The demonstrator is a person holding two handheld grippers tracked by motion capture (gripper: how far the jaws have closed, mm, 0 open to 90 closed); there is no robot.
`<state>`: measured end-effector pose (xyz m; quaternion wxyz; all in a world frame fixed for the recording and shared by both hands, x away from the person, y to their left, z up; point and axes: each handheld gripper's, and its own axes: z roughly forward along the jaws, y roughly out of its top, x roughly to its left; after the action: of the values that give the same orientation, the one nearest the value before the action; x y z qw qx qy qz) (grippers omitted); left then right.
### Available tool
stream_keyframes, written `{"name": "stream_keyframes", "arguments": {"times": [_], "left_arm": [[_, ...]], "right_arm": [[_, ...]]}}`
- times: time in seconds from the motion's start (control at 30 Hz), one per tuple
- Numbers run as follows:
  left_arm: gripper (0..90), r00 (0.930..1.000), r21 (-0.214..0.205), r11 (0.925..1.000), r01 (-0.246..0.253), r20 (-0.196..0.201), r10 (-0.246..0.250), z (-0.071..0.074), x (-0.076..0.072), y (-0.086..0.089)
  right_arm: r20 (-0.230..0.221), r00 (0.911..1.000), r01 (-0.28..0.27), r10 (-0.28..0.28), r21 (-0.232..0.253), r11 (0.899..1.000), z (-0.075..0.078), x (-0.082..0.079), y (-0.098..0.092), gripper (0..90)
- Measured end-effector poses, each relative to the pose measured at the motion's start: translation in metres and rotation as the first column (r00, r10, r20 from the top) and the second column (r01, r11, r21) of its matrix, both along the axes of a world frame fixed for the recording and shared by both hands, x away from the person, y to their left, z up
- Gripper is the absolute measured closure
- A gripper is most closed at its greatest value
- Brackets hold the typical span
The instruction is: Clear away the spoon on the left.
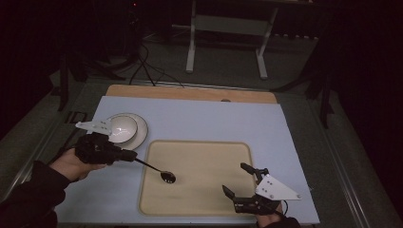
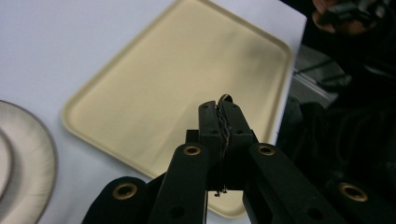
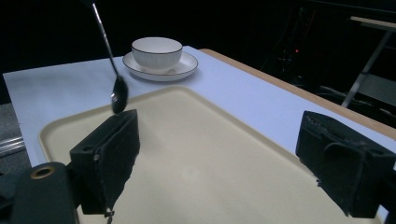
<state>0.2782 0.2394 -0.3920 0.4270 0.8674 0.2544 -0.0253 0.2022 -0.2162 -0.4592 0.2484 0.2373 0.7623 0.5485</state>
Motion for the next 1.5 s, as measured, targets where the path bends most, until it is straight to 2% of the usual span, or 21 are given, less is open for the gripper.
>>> {"name": "stream_keyframes", "arguments": {"times": [0.17, 0.37, 0.43, 0.5, 0.57, 0.8, 0.93, 1.07, 1.2, 1.27, 1.5], "left_arm": [[89.4, 0.9996, -0.009, 0.9999, 0.014, -0.023, -0.015, -0.003, 0.003, -0.005], [89.5, 0.9971, 0.023, 0.9978, 0.063, -0.045, -0.061, -0.008, 0.004, -0.016], [89.4, 0.9948, 0.034, 0.9973, 0.065, -0.081, -0.062, -0.010, 0.007, -0.021], [89.4, 0.9935, 0.059, 0.9967, 0.056, -0.102, -0.050, -0.014, 0.011, -0.025], [89.5, 0.9913, 0.076, 0.9948, 0.068, -0.118, -0.059, -0.017, 0.014, -0.029], [89.4, 0.9839, 0.108, 0.9874, 0.115, -0.149, -0.098, -0.022, 0.017, -0.044], [89.3, 0.9788, 0.119, 0.9852, 0.123, -0.178, -0.101, -0.025, 0.021, -0.050], [89.3, 0.9744, 0.147, 0.9795, 0.137, -0.198, -0.107, -0.030, 0.024, -0.058], [89.1, 0.9719, 0.151, 0.9776, 0.146, -0.206, -0.113, -0.032, 0.027, -0.064], [88.7, 0.9728, 0.145, 0.9793, 0.141, -0.204, -0.110, -0.032, 0.029, -0.066], [87.0, 0.9805, 0.138, 0.9822, 0.127, -0.167, -0.104, -0.032, 0.037, -0.080]], "right_arm": [[0.000, 1.0000, 0.005, -0.005, 0.000, 1.000, 0.000, 0.000, -0.001, 13.9], [0.002, 1.0000, 0.003, -0.003, 0.001, 1.000, 0.000, 0.000, -0.001, 13.8], [0.000, 1.0000, 0.003, -0.003, 0.000, 1.000, 0.000, 0.000, -0.001, 13.9], [0.000, 1.0000, 0.004, -0.004, 0.003, 1.000, 0.001, 0.000, -0.001, 13.8], [-0.002, 1.0000, 0.006, -0.006, 0.005, 1.000, 0.001, 0.000, -0.002, 13.9], [-0.004, 1.0000, 0.002, -0.002, 0.000, 1.000, 0.000, 0.001, -0.001, 13.9], [-0.005, 1.0000, 0.003, -0.003, 0.002, 1.000, 0.000, 0.000, -0.002, 13.9], [-0.005, 1.0000, 0.002, -0.002, 0.001, 1.000, 0.000, 0.001, -0.002, 13.9], [-0.006, 1.0000, 0.000, 0.000, 0.001, 1.000, 0.000, 0.001, -0.002, 13.9], [-0.006, 1.0000, 0.000, 0.000, 0.002, 1.000, 0.000, 0.001, -0.002, 13.9], [-0.008, 1.0000, -0.002, 0.002, 0.003, 1.000, 0.000, 0.001, -0.002, 13.9]]}}
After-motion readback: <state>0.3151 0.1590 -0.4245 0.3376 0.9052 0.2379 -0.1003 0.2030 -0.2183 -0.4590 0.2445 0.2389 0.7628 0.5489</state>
